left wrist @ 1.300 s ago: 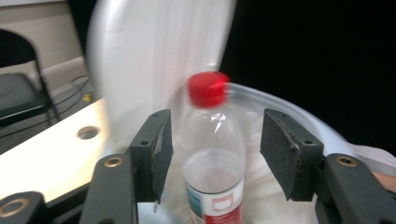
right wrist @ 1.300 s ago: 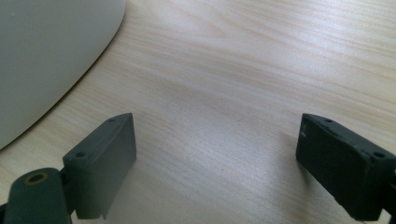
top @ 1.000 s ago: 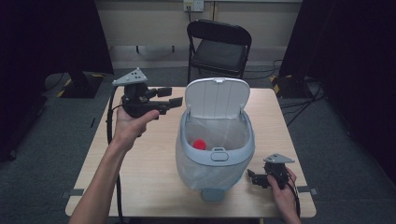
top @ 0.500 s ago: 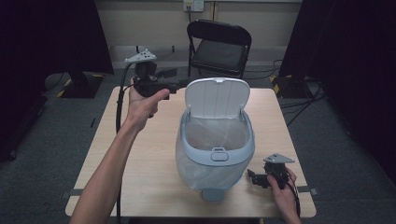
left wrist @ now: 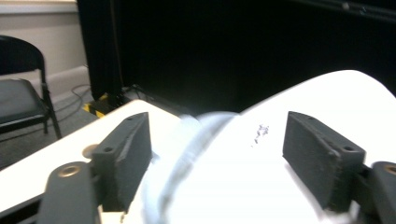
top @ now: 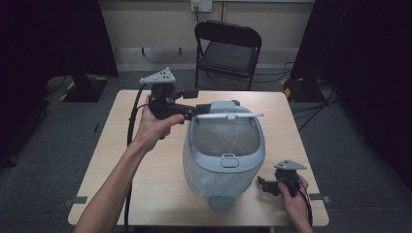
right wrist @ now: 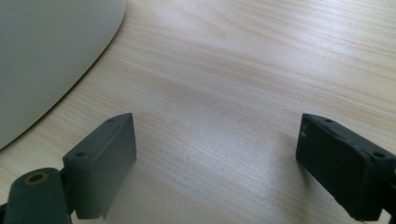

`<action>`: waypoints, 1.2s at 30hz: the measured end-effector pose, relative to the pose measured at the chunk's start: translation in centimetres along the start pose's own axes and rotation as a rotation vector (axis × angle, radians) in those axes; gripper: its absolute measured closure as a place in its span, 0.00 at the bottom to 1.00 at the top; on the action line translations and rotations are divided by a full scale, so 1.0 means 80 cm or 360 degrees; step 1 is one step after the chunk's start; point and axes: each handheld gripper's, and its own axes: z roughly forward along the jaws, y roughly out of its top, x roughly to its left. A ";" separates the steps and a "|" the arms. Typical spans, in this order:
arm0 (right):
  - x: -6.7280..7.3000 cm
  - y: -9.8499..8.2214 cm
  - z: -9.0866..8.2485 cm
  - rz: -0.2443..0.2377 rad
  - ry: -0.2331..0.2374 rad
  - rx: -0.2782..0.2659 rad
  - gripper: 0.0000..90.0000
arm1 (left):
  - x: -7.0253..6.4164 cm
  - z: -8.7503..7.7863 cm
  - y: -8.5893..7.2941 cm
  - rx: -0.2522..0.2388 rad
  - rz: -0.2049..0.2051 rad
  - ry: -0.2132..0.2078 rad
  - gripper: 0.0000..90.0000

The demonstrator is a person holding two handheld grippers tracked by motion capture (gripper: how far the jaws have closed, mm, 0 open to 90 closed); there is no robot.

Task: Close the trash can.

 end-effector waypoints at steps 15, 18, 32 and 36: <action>0.000 0.000 0.000 0.0001 0.0000 0.0000 0.12 | -0.067 0.035 -0.037 0.0191 0.0229 0.0000 0.19; 0.000 0.000 0.000 0.0001 0.0000 0.0001 0.12 | -0.077 0.038 -0.040 0.0180 0.0268 -0.0028 0.18; 0.001 0.000 0.000 0.0006 -0.0007 0.0003 0.12 | -0.091 0.043 -0.040 0.0252 0.0390 -0.0053 0.17; 0.001 0.000 0.000 0.0006 -0.0007 0.0003 0.12 | -0.088 0.040 -0.044 0.0200 0.0355 -0.0037 0.21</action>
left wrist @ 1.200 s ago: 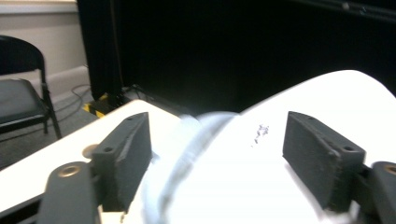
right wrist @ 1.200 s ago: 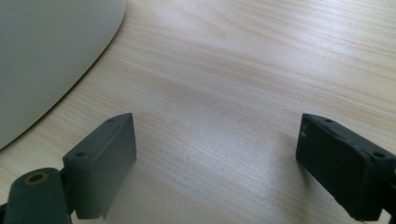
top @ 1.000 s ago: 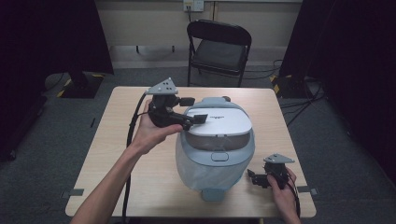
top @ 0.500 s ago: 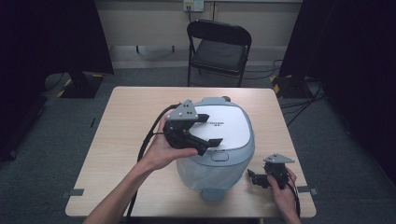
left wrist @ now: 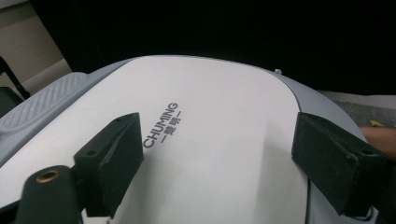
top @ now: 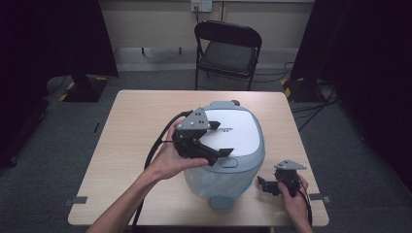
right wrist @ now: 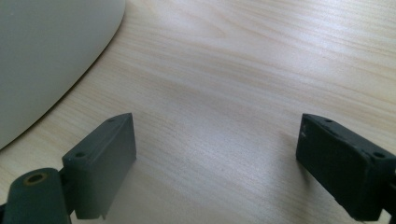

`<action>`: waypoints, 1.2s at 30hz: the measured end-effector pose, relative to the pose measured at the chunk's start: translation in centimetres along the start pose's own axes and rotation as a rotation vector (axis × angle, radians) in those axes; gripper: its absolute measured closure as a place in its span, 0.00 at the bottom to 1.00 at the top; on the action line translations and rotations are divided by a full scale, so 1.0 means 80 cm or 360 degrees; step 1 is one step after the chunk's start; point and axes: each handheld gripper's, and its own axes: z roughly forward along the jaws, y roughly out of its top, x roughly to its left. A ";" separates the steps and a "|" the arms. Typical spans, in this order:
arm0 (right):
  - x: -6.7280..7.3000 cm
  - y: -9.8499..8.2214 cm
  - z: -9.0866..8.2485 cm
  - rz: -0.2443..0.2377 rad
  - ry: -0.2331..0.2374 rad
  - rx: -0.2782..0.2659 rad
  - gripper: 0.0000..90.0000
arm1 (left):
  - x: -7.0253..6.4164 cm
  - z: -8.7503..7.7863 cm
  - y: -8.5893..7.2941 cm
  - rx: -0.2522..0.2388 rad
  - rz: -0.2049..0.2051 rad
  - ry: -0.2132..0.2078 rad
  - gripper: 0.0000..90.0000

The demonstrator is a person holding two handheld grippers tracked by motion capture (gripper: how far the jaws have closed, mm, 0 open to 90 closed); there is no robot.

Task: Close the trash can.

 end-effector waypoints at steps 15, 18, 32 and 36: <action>0.000 0.000 0.000 -0.0001 0.0001 -0.0001 0.12 | 0.052 -0.079 -0.043 -0.0142 -0.0254 0.0275 0.22; 0.000 0.000 0.000 -0.0001 0.0001 0.0000 0.12 | 0.065 -0.094 -0.059 -0.0159 -0.0362 0.0321 0.22; 0.000 0.000 0.000 -0.0001 -0.0001 0.0000 0.12 | 0.091 -0.119 -0.174 0.0130 -0.0560 0.0529 0.25; 0.000 0.000 0.000 0.0001 -0.0002 0.0001 0.12 | 0.093 -0.120 -0.213 0.0206 -0.0633 0.0569 0.23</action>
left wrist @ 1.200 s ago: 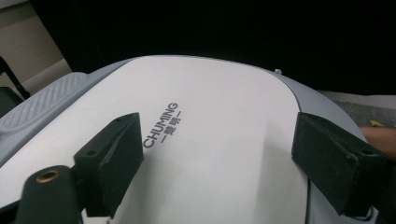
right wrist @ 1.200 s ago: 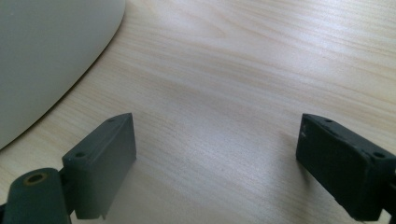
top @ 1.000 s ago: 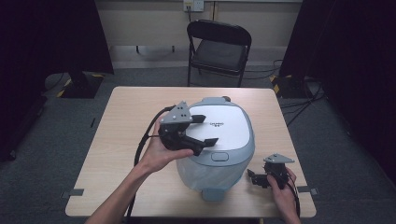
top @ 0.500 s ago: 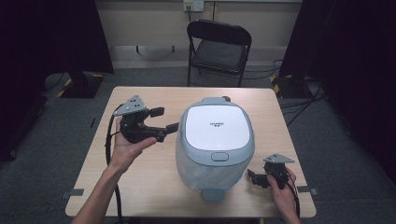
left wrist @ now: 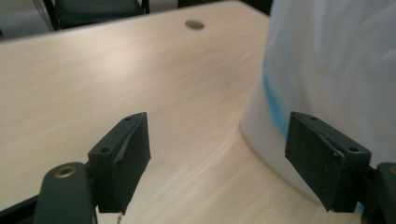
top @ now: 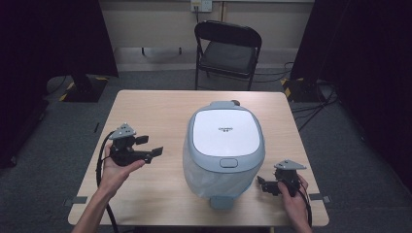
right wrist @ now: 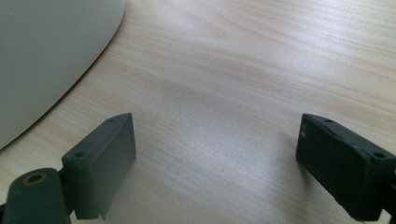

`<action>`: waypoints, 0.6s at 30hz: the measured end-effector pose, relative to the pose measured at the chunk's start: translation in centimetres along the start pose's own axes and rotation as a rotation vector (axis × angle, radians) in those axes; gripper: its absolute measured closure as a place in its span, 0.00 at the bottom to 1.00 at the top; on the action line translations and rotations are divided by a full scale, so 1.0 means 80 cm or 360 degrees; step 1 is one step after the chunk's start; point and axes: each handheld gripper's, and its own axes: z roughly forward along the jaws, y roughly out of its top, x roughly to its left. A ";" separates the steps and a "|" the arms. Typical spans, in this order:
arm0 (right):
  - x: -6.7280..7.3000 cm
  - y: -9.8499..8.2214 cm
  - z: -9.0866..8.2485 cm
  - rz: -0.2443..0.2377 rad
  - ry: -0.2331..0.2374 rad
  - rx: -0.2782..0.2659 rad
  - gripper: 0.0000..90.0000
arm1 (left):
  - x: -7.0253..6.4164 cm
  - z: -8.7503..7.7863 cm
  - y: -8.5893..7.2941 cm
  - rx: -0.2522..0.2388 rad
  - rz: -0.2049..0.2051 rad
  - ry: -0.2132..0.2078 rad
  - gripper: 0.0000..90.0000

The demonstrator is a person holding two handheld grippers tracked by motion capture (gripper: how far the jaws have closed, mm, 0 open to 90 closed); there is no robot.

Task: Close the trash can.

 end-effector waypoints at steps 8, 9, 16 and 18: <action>0.000 0.000 0.000 0.0000 -0.0001 0.0000 0.12 | 0.040 0.016 -0.081 0.0218 -0.0171 0.0183 0.21; 0.000 0.000 0.000 0.0000 -0.0001 0.0000 0.12 | 0.045 0.017 -0.090 0.0240 -0.0181 0.0181 0.21; 0.000 0.000 0.000 0.0000 -0.0002 0.0000 0.12 | 0.058 0.016 -0.128 0.0298 -0.0072 0.0256 0.19; 0.000 0.000 0.000 0.0001 -0.0002 0.0000 0.12 | 0.054 0.017 -0.131 0.0280 -0.0038 0.0284 0.19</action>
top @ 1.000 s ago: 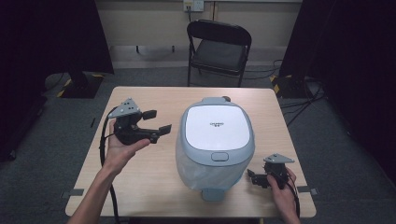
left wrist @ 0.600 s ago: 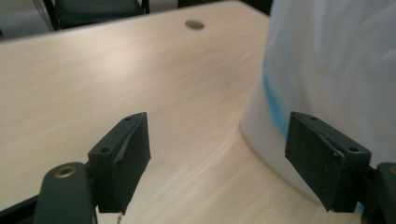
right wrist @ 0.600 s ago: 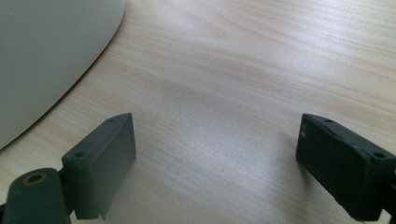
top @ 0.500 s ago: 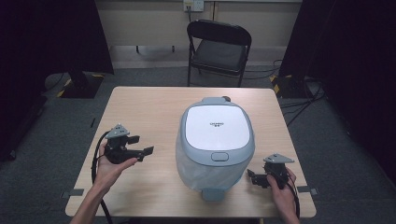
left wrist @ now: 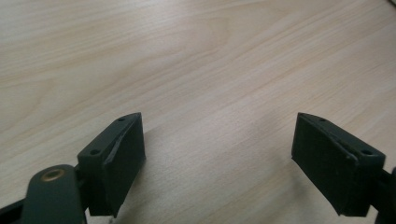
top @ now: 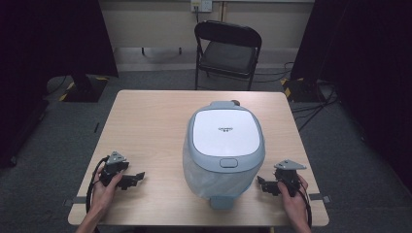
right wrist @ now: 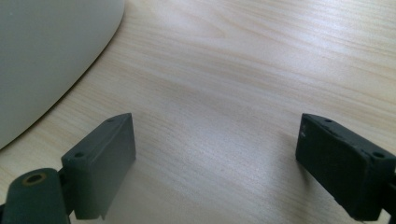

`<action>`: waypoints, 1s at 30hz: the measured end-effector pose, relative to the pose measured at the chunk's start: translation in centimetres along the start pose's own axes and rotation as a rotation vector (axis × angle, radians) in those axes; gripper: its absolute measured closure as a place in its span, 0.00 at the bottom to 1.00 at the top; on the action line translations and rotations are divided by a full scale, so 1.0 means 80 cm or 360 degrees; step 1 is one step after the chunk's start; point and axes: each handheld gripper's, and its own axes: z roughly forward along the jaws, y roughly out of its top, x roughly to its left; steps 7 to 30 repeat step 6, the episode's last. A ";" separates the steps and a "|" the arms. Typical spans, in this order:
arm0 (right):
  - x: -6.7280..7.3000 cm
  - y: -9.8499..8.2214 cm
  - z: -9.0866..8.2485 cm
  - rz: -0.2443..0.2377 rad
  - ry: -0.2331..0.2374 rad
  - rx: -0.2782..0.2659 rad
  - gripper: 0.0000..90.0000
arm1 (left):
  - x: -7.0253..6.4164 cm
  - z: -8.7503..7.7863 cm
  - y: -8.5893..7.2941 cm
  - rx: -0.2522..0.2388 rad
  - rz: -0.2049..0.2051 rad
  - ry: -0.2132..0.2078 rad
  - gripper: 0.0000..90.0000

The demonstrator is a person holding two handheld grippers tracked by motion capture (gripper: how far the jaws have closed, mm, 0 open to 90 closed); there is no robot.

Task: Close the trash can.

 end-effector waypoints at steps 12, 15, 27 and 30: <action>0.000 0.000 0.000 -0.0001 -0.0001 0.0000 0.12 | -0.010 0.005 -0.003 -0.0017 0.0061 0.0081 0.13; 0.000 0.000 0.000 -0.0001 -0.0001 0.0000 0.12 | -0.010 0.005 -0.003 -0.0017 0.0061 0.0081 0.13; 0.000 0.000 0.000 -0.0001 -0.0001 0.0000 0.12 | -0.010 0.005 -0.003 -0.0017 0.0061 0.0081 0.13; 0.000 0.000 0.000 -0.0001 -0.0001 0.0000 0.12 | -0.010 0.005 -0.003 -0.0017 0.0061 0.0081 0.13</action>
